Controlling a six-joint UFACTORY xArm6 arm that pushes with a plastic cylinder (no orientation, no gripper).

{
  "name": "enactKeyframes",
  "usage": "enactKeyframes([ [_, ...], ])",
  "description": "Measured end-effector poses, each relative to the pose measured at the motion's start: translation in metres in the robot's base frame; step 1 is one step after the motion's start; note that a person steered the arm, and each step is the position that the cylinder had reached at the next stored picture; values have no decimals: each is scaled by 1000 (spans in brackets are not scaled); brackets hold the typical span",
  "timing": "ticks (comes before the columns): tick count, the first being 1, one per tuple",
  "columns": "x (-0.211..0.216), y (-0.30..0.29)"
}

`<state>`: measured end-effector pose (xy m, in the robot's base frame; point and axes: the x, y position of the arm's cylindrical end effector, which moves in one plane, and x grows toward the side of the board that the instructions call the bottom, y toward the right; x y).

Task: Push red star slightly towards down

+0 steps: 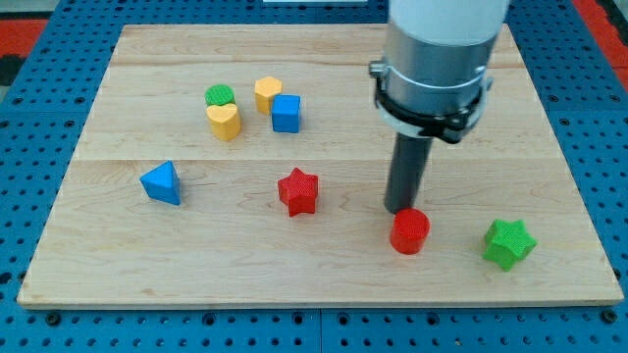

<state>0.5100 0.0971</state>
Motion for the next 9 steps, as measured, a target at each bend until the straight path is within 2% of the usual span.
enactKeyframes([
  [2,10,10],
  [3,-20,-12],
  [5,-52,-137],
  [6,-52,-162],
  [9,-15,-80],
])
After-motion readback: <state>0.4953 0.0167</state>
